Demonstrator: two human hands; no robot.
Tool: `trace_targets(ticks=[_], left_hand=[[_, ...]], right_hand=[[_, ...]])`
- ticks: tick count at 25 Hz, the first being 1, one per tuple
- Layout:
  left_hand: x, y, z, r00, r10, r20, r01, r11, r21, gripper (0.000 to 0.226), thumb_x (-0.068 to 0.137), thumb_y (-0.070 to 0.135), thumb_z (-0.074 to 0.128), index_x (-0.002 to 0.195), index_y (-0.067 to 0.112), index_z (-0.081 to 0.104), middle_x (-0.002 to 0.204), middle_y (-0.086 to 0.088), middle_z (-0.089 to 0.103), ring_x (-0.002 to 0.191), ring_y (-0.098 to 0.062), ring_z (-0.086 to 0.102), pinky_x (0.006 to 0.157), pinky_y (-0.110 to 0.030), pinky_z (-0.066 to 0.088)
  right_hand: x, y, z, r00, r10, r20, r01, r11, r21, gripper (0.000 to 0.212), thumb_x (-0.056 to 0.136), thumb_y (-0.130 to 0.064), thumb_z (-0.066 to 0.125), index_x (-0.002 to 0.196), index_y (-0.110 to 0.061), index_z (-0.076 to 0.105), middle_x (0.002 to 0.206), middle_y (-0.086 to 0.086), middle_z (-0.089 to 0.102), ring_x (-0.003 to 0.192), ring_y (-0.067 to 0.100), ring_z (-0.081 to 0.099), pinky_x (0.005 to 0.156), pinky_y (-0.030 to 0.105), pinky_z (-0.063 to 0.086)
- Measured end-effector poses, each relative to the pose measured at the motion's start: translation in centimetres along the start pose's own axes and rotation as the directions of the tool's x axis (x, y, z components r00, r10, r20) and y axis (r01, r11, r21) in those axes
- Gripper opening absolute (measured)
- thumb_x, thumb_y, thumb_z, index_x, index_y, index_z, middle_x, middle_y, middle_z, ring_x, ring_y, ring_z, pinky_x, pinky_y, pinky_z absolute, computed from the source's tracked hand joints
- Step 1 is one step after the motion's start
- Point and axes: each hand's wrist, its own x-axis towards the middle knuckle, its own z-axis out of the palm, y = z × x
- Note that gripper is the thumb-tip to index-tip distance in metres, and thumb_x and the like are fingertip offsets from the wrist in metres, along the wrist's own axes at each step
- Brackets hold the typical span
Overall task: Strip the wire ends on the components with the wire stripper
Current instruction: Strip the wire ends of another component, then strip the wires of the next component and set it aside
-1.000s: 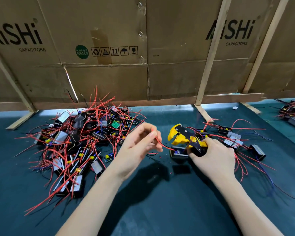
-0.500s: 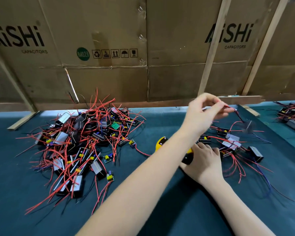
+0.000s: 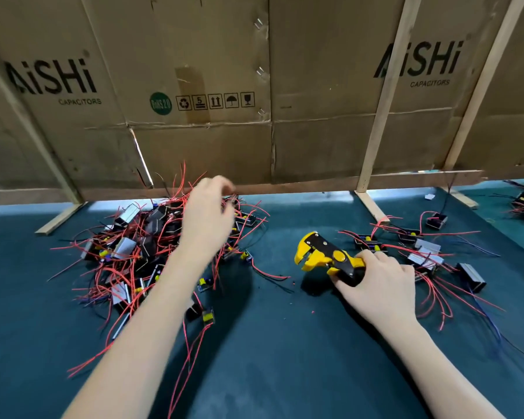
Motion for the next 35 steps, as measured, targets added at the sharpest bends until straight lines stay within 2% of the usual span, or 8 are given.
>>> trace_targets(ticks=[3,8,12,20,24,27,29,35], left_hand=[[0.2,-6.1,-0.2,0.955,-0.246,0.166,0.189,0.935,0.299,0.030,0.088,0.006,0.061,0.117,0.003,0.058,0.117,-0.017,0.060,0.114,-0.035,0.051,0.097,-0.044,0.043],[-0.5,-8.1,0.6,0.948,-0.206,0.241,0.075,0.884,0.462,0.052,0.087,0.006,0.064,0.136,0.016,0.052,0.129,-0.011,0.049,0.119,-0.033,0.046,0.083,-0.045,0.049],[-0.3,-7.2,0.6,0.976,-0.179,0.125,0.094,0.864,0.495,0.038,0.081,0.007,0.069,0.118,0.014,0.062,0.114,-0.012,0.051,0.107,-0.035,0.053,0.075,-0.043,0.047],[1.1,-4.9,-3.5,0.992,-0.086,-0.091,0.087,0.996,0.012,0.030,0.069,0.030,0.087,0.086,0.014,0.067,0.096,-0.001,0.067,0.097,-0.020,0.059,0.083,-0.035,0.049],[1.6,-1.7,-5.4,0.956,-0.265,-0.126,0.148,0.805,-0.575,0.015,0.083,0.021,0.076,0.094,0.019,0.068,0.087,0.002,0.070,0.084,-0.012,0.066,0.086,-0.036,0.054],[1.1,0.3,-5.7,0.977,-0.192,0.093,0.161,0.381,-0.910,0.021,0.091,0.013,0.052,0.102,0.018,0.069,0.091,-0.008,0.072,0.086,-0.021,0.069,0.080,-0.033,0.057],[-0.2,0.9,-4.5,0.939,-0.080,0.335,0.344,0.190,-0.920,0.030,0.093,0.008,0.039,0.105,0.010,0.067,0.098,-0.012,0.072,0.079,-0.020,0.070,0.071,-0.026,0.058],[-6.6,0.9,2.2,0.690,-0.075,0.720,0.701,0.319,-0.638,0.022,0.101,-0.002,0.038,0.099,-0.004,0.059,0.099,-0.023,0.070,0.092,-0.031,0.073,0.079,-0.035,0.061]], right_hand=[[-0.1,0.0,0.0,0.999,-0.006,0.033,0.006,1.000,-0.003,0.050,0.073,-0.070,0.058,0.096,-0.025,0.062,0.091,-0.005,0.062,0.097,0.023,0.059,0.083,0.037,0.031],[-0.1,0.3,0.1,0.999,-0.012,0.046,0.013,1.000,-0.015,0.049,0.074,-0.068,0.060,0.097,-0.025,0.062,0.092,-0.006,0.062,0.098,0.022,0.059,0.084,0.037,0.032],[-0.1,0.5,0.1,0.999,-0.011,0.036,0.010,1.000,0.009,0.048,0.073,-0.067,0.061,0.095,-0.024,0.063,0.091,-0.006,0.063,0.097,0.023,0.059,0.084,0.037,0.031],[-0.1,0.3,0.2,0.999,-0.038,0.036,0.037,0.999,0.022,0.048,0.072,-0.064,0.065,0.098,-0.024,0.064,0.091,-0.005,0.063,0.097,0.023,0.059,0.083,0.037,0.032],[-0.1,0.4,0.0,0.999,-0.033,0.036,0.033,0.999,0.002,0.049,0.073,-0.066,0.063,0.097,-0.024,0.063,0.090,-0.005,0.062,0.096,0.023,0.059,0.081,0.037,0.030],[-0.1,0.4,-0.1,0.999,-0.022,0.041,0.020,0.999,0.028,0.048,0.073,-0.067,0.062,0.093,-0.024,0.062,0.089,-0.006,0.062,0.095,0.023,0.059,0.082,0.037,0.031],[-0.1,0.3,-0.1,0.999,-0.019,0.039,0.016,0.998,0.061,0.046,0.073,-0.067,0.062,0.089,-0.024,0.061,0.087,-0.006,0.061,0.094,0.023,0.059,0.082,0.037,0.032],[0.0,0.5,-0.2,0.999,-0.003,0.044,-0.001,0.995,0.100,0.046,0.072,-0.069,0.058,0.084,-0.025,0.058,0.085,-0.008,0.060,0.093,0.022,0.059,0.083,0.037,0.033]])
